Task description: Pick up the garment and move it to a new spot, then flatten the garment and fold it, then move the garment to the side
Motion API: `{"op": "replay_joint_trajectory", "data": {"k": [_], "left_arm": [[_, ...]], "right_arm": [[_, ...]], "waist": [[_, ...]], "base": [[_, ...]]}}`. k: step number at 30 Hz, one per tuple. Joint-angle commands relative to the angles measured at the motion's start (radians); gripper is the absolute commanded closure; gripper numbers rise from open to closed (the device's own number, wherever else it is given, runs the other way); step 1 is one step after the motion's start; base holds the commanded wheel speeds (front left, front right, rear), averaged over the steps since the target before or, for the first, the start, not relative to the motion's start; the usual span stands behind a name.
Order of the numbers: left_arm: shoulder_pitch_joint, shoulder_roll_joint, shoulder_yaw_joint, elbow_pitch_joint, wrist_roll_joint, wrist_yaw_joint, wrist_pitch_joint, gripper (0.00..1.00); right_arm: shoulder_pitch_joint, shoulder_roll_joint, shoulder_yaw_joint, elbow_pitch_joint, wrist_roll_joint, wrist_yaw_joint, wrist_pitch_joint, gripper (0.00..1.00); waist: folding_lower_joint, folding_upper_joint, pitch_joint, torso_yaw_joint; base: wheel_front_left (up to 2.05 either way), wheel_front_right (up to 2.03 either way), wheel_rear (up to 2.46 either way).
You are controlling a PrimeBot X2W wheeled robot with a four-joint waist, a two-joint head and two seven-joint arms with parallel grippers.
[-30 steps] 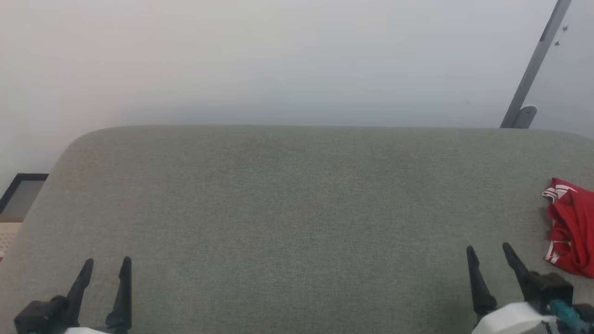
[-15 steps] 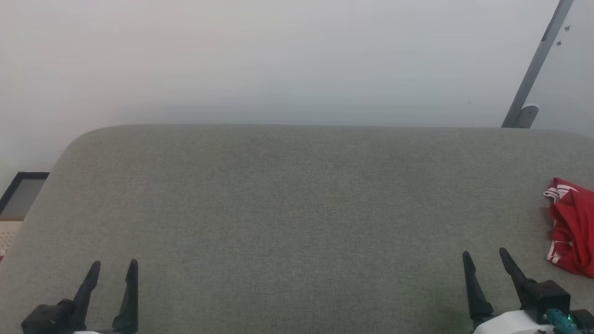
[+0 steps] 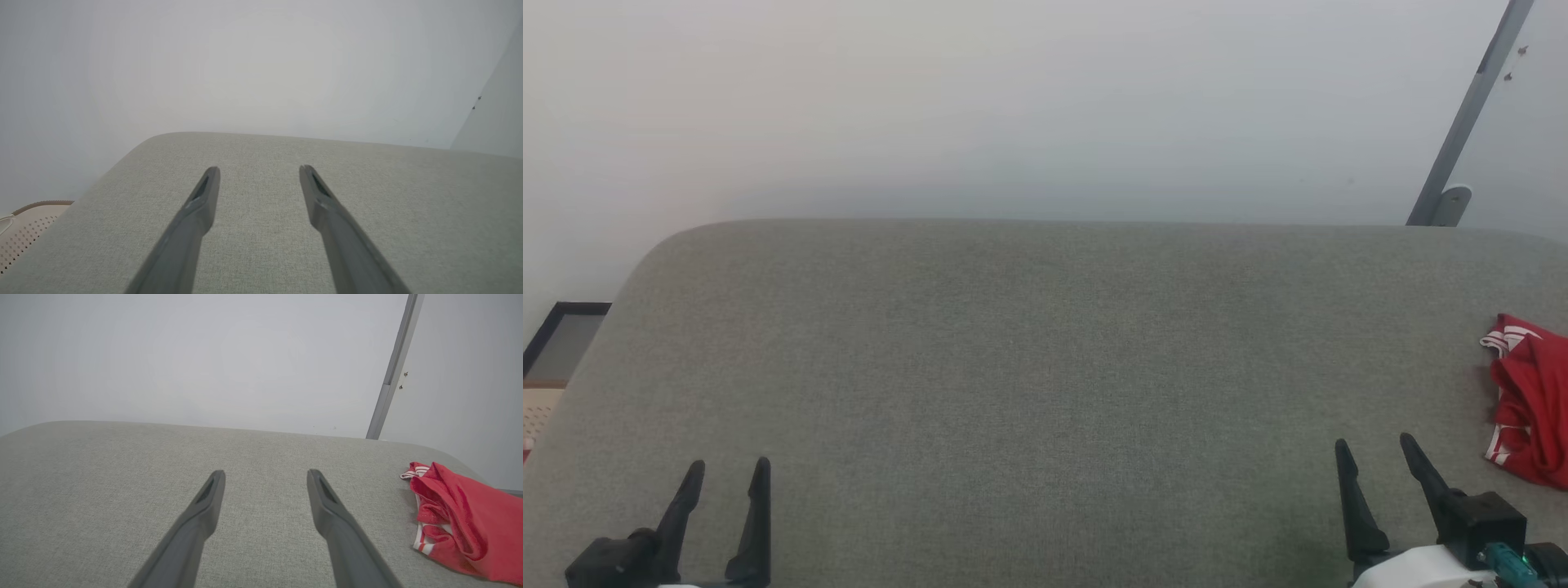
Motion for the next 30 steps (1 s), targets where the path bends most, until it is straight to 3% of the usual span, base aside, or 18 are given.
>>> {"op": "replay_joint_trajectory", "data": {"k": [1, 18, 19, 23, 30], "left_arm": [[0.004, -0.003, 0.003, -0.001, 0.013, -0.005, -0.004, 0.00], [-0.001, -0.021, 0.025, -0.007, 0.026, -0.012, -0.004, 0.00], [-0.001, -0.023, 0.021, -0.003, 0.024, -0.016, 0.001, 1.00], [0.006, -0.050, 0.011, 0.033, 0.019, -0.016, 0.004, 1.00], [-0.023, -0.070, 0.022, 0.044, -0.100, -0.020, 0.043, 1.00]], "right_arm": [[0.005, 0.004, 0.002, -0.006, -0.003, -0.002, 0.005, 0.00], [0.001, 0.008, 0.004, -0.005, 0.004, -0.002, 0.006, 0.00], [-0.001, 0.005, 0.001, -0.002, 0.003, 0.000, 0.008, 1.00], [0.014, 0.006, -0.003, 0.035, 0.009, 0.000, 0.013, 1.00], [-0.013, 0.007, -0.013, 0.042, 0.157, 0.000, 0.054, 1.00]], "waist": [[0.0000, 0.0000, 0.000, 0.000], [0.0000, 0.0000, 0.003, 0.007], [0.0000, 0.0000, 0.003, 0.007], [0.0000, 0.0000, 0.003, 0.007], [0.0000, 0.0000, 0.007, 0.003]], "base": [[0.00, 0.00, 0.00], [0.00, 0.00, 0.00], [0.00, 0.00, 0.00], [0.00, 0.00, 0.00], [0.00, 0.00, 0.00]]}}
